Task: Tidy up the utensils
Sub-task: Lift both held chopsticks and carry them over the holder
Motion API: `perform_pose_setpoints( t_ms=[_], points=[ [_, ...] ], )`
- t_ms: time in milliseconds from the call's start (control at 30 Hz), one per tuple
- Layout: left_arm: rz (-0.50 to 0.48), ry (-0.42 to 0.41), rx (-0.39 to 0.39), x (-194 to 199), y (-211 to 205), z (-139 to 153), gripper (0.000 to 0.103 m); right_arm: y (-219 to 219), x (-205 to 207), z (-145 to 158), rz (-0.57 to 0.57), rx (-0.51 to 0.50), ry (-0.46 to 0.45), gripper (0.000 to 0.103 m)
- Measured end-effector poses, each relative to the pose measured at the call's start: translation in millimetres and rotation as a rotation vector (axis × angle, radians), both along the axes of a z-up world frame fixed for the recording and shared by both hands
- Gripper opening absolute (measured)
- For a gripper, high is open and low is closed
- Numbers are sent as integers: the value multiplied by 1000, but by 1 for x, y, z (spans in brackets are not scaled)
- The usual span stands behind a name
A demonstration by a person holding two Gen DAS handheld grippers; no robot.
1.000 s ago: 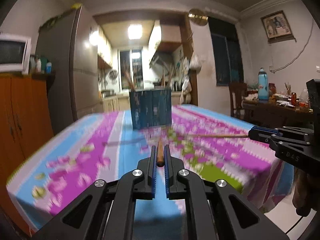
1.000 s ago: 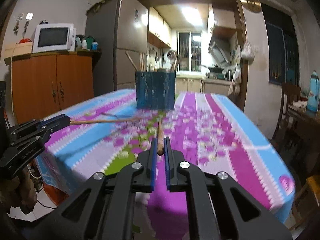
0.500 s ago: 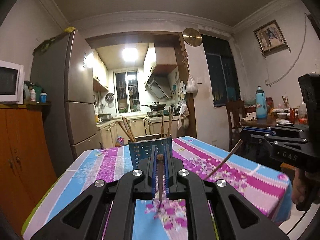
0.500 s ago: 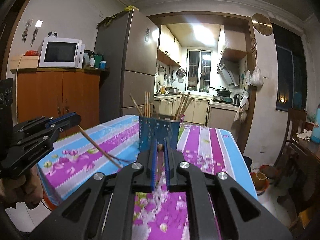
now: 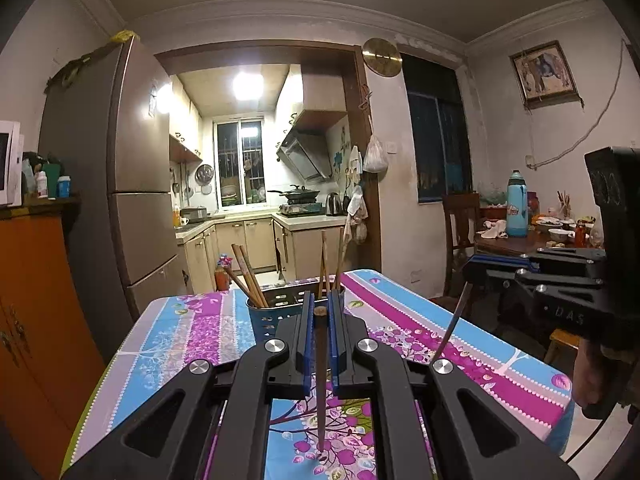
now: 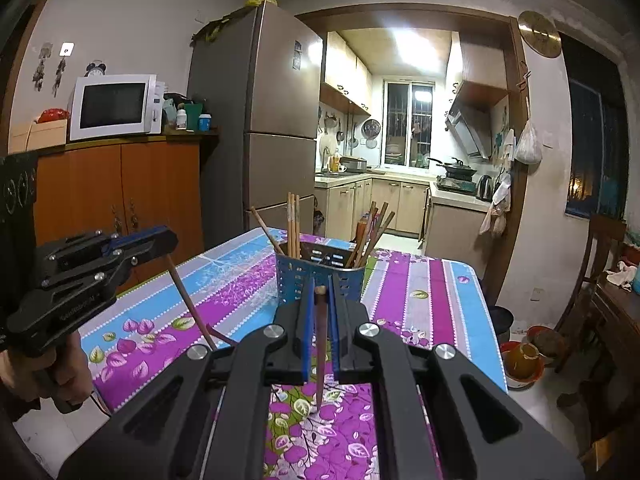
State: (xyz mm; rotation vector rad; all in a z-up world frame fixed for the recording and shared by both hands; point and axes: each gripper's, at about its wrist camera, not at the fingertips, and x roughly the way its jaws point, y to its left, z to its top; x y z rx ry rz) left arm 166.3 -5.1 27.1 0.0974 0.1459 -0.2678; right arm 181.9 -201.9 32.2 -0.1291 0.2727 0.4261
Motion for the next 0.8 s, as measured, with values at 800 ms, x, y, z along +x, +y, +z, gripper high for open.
perform_pose_setpoints(
  t_ms=[800],
  points=[
    [-30, 21, -32, 25, 7, 39, 8, 9, 18, 45, 41, 32, 38, 5]
  ],
)
